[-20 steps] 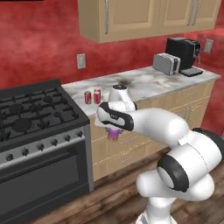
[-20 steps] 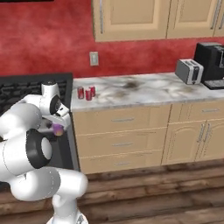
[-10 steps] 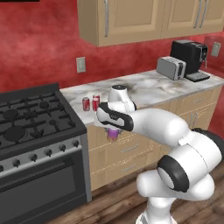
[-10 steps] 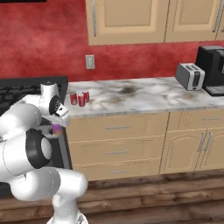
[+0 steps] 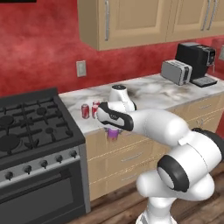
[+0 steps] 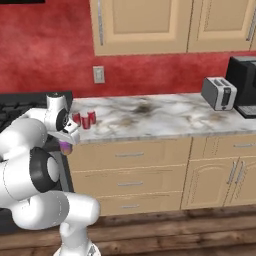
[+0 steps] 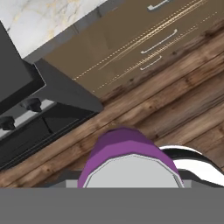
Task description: Four empty soda cans are scattered around the kitchen. Gather all the cans and cluster them next to the stove for recycling.
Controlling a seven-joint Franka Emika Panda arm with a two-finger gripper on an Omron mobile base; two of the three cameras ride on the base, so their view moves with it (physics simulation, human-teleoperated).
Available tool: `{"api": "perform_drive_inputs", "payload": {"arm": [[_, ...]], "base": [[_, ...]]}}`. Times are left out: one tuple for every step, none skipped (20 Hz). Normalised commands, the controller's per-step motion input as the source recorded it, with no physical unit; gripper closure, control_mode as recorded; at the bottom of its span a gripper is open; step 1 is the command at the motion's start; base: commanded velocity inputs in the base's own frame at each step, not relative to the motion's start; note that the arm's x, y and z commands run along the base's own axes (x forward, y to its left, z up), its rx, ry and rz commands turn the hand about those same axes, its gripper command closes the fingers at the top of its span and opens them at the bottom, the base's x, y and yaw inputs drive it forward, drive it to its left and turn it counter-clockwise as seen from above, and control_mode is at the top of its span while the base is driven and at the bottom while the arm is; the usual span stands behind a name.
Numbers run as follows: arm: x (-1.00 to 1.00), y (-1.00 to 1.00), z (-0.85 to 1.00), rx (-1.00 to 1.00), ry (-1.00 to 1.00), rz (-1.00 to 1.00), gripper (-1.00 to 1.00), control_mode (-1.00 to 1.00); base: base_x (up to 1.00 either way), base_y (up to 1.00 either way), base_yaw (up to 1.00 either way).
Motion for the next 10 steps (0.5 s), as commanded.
{"api": "perform_drive_inputs", "payload": {"arm": [[0.0, 0.0, 0.0, 0.0, 0.0, 0.0, 1.0, 1.0], [0.0, 0.0, 0.0, 0.0, 0.0, 0.0, 1.0, 1.0], [0.0, 0.0, 0.0, 0.0, 0.0, 0.0, 1.0, 1.0], [0.0, 0.0, 0.0, 0.0, 0.0, 0.0, 1.0, 1.0], [0.0, 0.0, 0.0, 0.0, 0.0, 0.0, 1.0, 1.0], [0.0, 0.0, 0.0, 0.0, 0.0, 0.0, 1.0, 1.0], [0.0, 0.0, 0.0, 0.0, 0.0, 0.0, 1.0, 1.0], [0.0, 0.0, 0.0, 0.0, 0.0, 0.0, 1.0, 1.0], [0.0, 0.0, 0.0, 0.0, 0.0, 0.0, 1.0, 1.0], [0.0, 0.0, 0.0, 0.0, 0.0, 0.0, 1.0, 1.0]], "base": [[0.37, -0.09, 0.1], [0.41, -0.08, 0.09], [0.41, -0.07, 0.09], [0.39, -0.07, 0.09], [0.35, -0.07, 0.08], [0.34, -0.05, 0.07], [0.34, -0.05, 0.07], [0.35, -0.05, 0.07], [0.34, -0.05, 0.07], [0.33, -0.06, 0.07]]}}
